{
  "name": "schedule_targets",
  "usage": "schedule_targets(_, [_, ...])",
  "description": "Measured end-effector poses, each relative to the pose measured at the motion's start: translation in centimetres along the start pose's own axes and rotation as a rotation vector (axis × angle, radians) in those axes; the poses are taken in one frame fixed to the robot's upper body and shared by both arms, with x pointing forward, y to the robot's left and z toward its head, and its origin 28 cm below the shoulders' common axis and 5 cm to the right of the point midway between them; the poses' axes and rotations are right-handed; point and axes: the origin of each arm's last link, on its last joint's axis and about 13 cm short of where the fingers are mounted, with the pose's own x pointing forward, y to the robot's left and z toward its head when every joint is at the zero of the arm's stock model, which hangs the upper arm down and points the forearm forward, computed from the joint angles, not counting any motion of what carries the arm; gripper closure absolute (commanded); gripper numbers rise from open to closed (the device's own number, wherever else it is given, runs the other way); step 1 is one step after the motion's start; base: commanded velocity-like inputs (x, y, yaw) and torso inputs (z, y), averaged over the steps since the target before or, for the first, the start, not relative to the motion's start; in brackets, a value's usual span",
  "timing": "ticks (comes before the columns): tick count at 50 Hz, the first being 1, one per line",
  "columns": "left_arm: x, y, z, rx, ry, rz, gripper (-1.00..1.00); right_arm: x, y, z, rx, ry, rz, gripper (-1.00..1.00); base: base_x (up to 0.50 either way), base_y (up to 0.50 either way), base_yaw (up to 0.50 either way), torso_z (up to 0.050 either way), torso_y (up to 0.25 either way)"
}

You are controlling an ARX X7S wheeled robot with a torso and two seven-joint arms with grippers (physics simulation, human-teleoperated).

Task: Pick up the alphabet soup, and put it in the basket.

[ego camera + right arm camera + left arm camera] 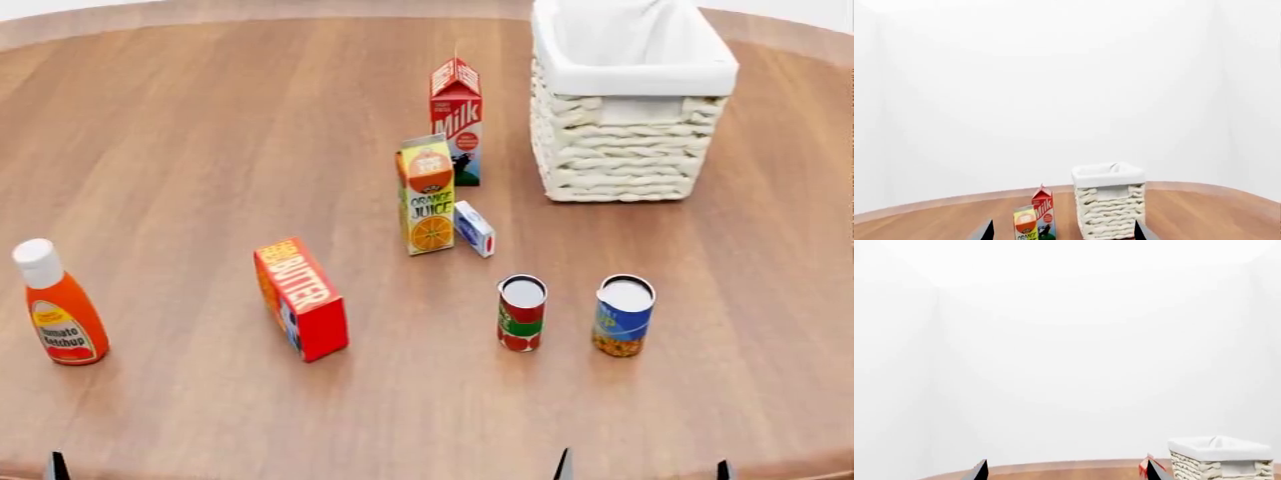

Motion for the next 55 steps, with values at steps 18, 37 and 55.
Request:
schedule_targets(18, [-0.02, 0.06, 0.18, -0.002, -0.012, 0.002, -1.0, 0.06, -0.12, 0.04, 0.018, 0.004, -0.002, -1.0, 0.0, -0.09, 0.0, 0.0, 0.0])
schedule_targets(37, [-0.06, 0.03, 0.24, -0.002, -0.017, 0.0, -1.0, 0.13, -0.13, -0.01, 0.029, 0.011, -0.002, -1.0, -0.02, -0.16, 0.0, 0.0, 0.0])
schedule_targets(55, [-0.13, 0.02, 0.32, -0.003, -0.018, -0.001, -1.0, 0.18, -0.18, -0.04, 0.031, 0.015, -0.005, -1.0, -0.03, -0.18, 0.0, 0.0, 0.0])
